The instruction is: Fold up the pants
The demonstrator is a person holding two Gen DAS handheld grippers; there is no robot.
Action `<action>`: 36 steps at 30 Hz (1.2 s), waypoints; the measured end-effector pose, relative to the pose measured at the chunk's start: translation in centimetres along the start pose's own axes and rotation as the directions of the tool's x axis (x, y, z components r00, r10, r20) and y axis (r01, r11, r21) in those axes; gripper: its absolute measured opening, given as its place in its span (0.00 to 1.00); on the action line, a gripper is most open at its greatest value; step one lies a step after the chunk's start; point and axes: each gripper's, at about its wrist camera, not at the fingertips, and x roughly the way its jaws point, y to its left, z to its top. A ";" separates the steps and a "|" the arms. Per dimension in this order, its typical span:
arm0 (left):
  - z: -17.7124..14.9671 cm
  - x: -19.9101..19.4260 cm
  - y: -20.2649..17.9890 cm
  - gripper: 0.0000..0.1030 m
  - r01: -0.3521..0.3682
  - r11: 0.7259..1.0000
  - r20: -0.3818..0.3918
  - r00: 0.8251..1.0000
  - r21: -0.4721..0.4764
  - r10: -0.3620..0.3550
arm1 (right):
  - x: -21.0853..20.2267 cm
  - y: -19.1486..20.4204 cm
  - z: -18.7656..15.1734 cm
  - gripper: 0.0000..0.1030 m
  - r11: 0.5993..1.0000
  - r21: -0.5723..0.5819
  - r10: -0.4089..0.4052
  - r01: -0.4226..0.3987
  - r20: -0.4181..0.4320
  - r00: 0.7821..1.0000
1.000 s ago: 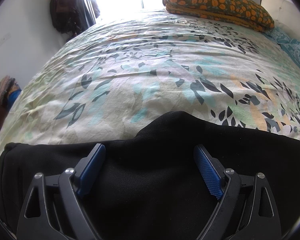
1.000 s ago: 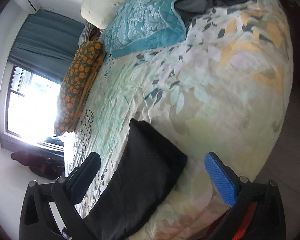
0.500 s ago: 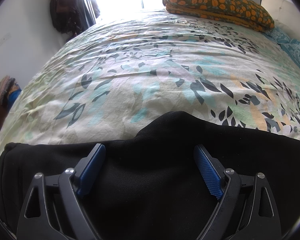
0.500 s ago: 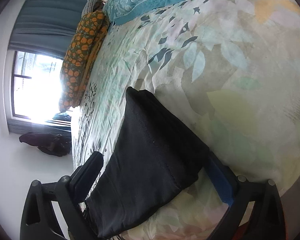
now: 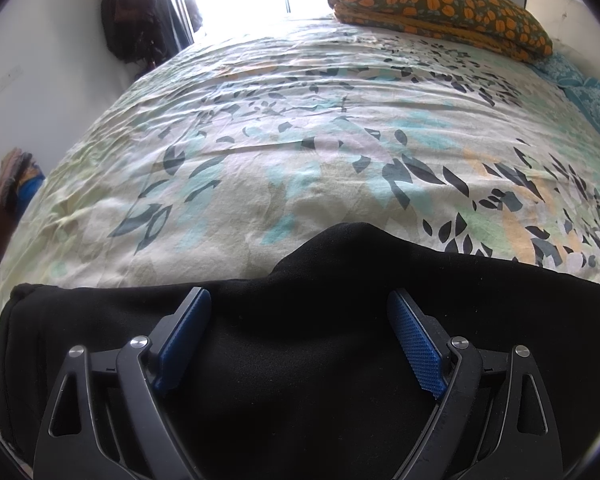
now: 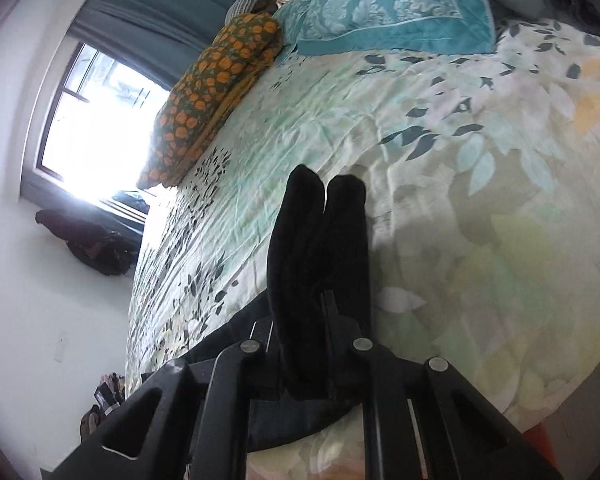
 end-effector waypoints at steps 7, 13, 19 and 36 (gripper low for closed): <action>1.1 -7.2 4.6 0.87 0.127 0.985 -0.001 0.992 -0.117 -0.128 | 0.4 11.2 -4.8 0.14 0.971 -0.078 0.222 -0.226 -0.054 0.974; -2.2 -14.7 11.6 0.88 0.242 0.928 0.114 0.969 -0.283 -0.217 | 5.7 23.9 -12.7 0.14 0.913 -0.189 0.314 -0.362 -0.244 0.918; -8.5 -15.6 14.7 0.88 0.230 0.911 0.215 0.963 -0.343 -0.163 | 13.0 32.8 -21.5 0.14 0.868 -0.284 0.264 -0.408 -0.432 0.862; -9.0 -13.7 16.0 0.88 0.295 0.894 0.189 0.951 -0.336 -0.242 | 24.5 39.1 -34.6 0.40 0.680 -0.671 -0.077 -0.295 -0.466 0.881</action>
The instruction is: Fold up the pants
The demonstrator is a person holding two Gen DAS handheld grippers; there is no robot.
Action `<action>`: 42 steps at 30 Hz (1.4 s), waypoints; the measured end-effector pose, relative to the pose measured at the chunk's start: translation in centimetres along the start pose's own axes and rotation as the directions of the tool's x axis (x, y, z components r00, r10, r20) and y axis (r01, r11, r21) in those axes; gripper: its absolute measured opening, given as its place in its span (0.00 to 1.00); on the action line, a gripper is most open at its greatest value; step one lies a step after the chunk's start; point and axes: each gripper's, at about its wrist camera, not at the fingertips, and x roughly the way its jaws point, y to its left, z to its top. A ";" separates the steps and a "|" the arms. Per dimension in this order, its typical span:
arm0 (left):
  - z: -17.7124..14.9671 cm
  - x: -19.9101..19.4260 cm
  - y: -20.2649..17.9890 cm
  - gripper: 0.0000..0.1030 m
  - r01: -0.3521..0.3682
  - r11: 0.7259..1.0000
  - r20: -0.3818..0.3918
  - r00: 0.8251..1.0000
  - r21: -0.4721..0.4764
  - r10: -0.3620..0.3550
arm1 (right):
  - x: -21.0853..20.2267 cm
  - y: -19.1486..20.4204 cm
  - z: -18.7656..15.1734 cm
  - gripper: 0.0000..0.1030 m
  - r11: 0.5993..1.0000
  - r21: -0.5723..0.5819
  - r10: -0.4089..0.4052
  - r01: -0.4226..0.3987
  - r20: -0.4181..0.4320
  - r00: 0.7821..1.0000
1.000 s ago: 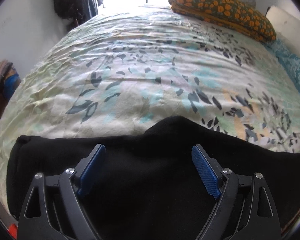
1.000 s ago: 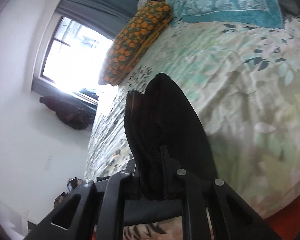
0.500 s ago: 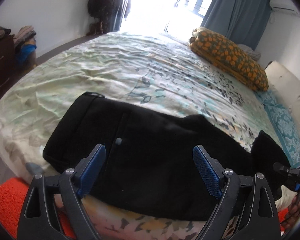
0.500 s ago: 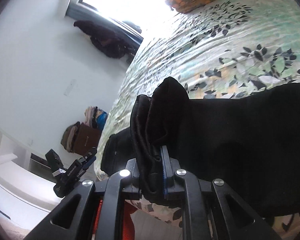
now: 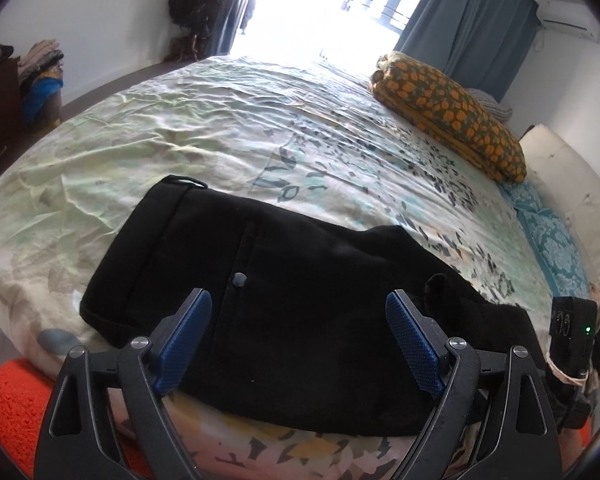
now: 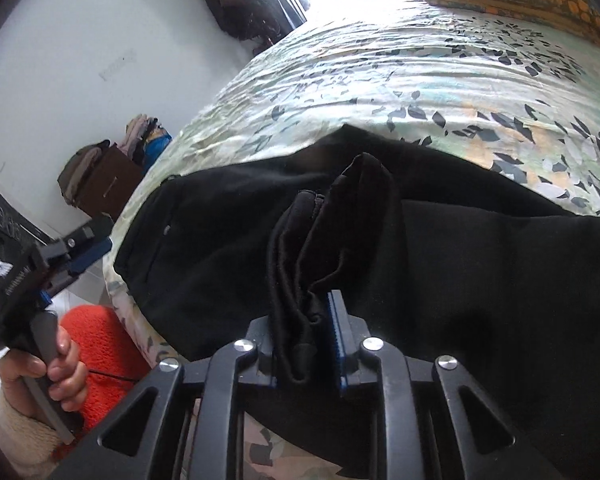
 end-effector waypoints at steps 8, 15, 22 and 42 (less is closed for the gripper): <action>-0.9 -0.6 -5.9 0.88 0.330 0.942 -0.134 0.938 0.058 -0.320 | -7.3 2.0 -2.8 0.86 0.985 -0.156 0.077 -0.070 0.037 0.996; -4.0 4.1 -16.3 0.85 0.328 0.899 -0.334 0.915 0.291 -0.226 | -16.4 -3.6 -6.5 0.93 0.992 -0.088 -0.071 0.095 0.247 0.966; -4.8 4.9 -17.9 0.85 0.279 0.898 -0.299 0.938 0.340 -0.179 | -19.0 -8.6 -6.9 0.93 0.995 0.078 -0.084 0.062 0.326 0.942; -4.7 6.7 -17.4 0.50 0.229 0.932 -0.352 0.928 0.282 -0.122 | -20.4 -10.5 -7.5 0.93 0.988 0.154 -0.048 -0.008 0.357 0.933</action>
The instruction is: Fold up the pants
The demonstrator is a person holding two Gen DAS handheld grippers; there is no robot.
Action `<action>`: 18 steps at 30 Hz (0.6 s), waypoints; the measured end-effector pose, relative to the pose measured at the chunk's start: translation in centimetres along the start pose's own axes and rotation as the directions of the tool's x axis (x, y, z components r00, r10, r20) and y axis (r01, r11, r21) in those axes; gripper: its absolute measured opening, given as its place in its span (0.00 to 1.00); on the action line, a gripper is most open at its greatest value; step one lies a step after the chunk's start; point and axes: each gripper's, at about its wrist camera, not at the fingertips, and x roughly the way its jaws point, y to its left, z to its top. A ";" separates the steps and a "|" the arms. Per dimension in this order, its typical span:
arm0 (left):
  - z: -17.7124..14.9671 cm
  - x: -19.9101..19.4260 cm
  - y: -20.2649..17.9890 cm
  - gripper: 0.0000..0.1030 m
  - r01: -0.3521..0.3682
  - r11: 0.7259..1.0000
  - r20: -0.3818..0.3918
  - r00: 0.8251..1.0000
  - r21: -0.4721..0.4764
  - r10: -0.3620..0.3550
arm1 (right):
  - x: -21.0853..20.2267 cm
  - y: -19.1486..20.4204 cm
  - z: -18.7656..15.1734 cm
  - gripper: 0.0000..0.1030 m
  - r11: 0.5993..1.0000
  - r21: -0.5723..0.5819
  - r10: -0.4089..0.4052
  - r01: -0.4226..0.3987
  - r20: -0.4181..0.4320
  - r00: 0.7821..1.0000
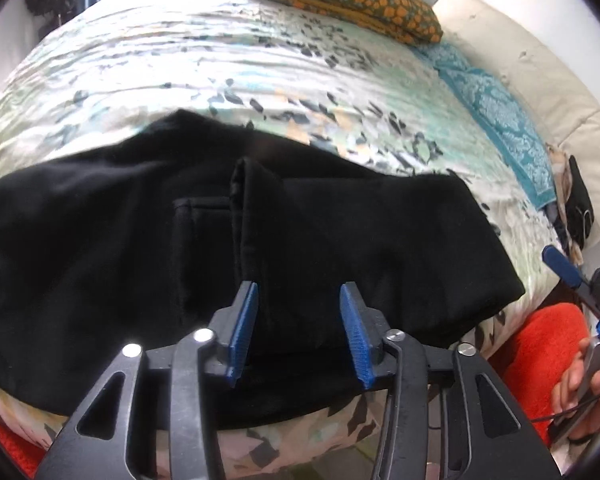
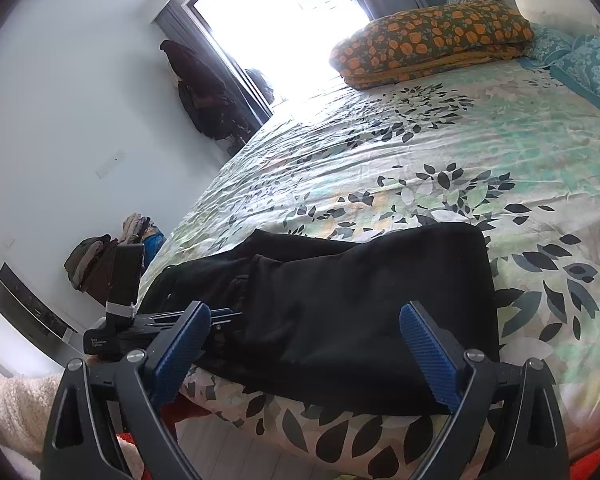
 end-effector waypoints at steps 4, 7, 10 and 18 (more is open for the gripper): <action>0.0 0.6 0.4 0.58 -0.041 0.999 -0.020 0.999 0.005 0.041 | 0.0 -0.3 -0.2 0.93 1.000 0.012 0.003 -0.003 -0.003 1.000; 0.1 1.3 1.0 0.58 -0.027 0.999 -0.037 0.999 -0.023 0.026 | 0.3 -0.4 -0.3 0.93 1.000 0.028 0.014 -0.014 -0.015 1.000; 0.1 2.4 0.9 0.52 0.005 1.000 -0.080 0.997 -0.020 -0.007 | 0.2 0.0 -0.5 0.93 1.000 0.009 0.018 -0.018 -0.016 1.000; -0.5 1.3 0.5 0.04 0.060 0.997 -0.048 0.997 -0.042 -0.062 | -0.1 -0.3 -0.4 0.93 1.000 0.027 0.003 -0.003 -0.009 1.000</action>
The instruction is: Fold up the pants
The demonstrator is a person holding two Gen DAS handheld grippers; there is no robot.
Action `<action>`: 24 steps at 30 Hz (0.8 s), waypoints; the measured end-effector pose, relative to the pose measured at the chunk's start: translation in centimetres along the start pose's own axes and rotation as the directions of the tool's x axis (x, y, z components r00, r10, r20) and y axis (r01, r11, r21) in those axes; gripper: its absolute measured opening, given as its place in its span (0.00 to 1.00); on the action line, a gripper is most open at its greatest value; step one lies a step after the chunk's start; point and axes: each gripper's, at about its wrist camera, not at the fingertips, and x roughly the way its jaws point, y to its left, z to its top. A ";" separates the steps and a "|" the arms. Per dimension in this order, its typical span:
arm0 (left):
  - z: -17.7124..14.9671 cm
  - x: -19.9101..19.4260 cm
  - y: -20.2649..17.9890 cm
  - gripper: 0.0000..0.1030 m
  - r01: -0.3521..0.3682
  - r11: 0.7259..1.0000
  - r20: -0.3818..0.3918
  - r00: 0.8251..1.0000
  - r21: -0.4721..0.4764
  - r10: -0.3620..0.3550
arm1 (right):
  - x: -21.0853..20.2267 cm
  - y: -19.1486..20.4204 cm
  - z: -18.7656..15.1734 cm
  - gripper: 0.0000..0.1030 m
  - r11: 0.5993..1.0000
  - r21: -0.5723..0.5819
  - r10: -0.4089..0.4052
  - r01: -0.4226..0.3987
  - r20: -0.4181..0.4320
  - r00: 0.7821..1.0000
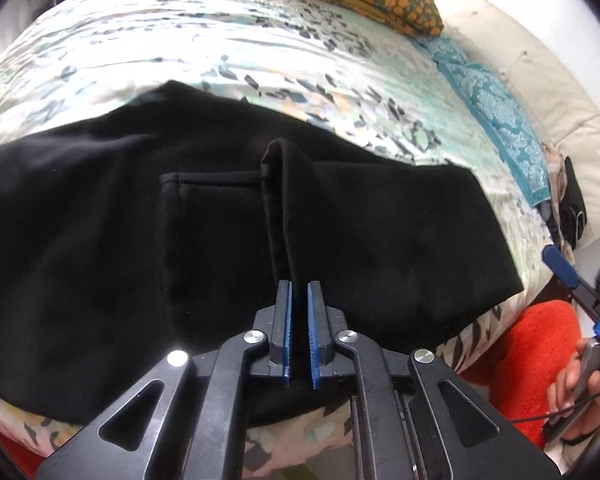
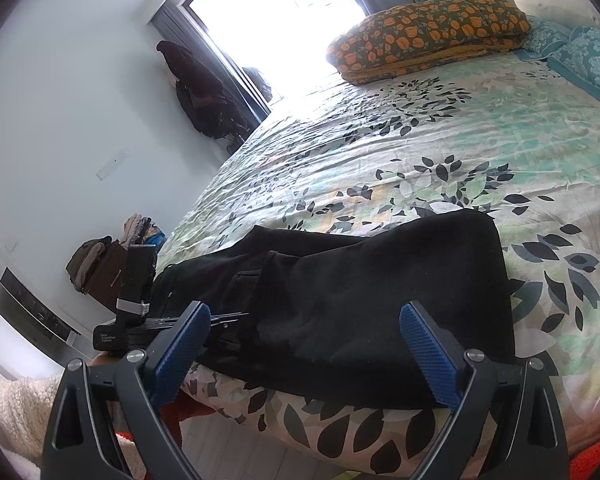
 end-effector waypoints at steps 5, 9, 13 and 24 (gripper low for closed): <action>-1.3 -3.2 1.4 0.04 -0.029 0.999 0.061 0.998 -0.018 0.030 | -0.7 -1.0 0.3 0.93 1.000 0.027 -0.016 0.016 0.022 1.000; -2.1 -2.6 3.6 0.04 -0.053 0.995 0.040 0.998 -0.088 0.057 | -0.3 -1.8 0.4 0.94 0.998 0.045 -0.033 0.032 0.016 0.999; -2.1 -2.8 3.9 0.03 -0.119 0.990 0.054 0.991 -0.069 0.123 | 0.5 -1.8 0.6 0.94 0.998 0.032 -0.052 0.052 -0.005 0.999; -0.7 -7.3 1.9 0.75 -0.066 0.996 0.255 0.964 -0.052 0.077 | 9.1 -1.4 -2.1 1.00 0.997 -0.065 0.013 -0.035 -0.308 0.951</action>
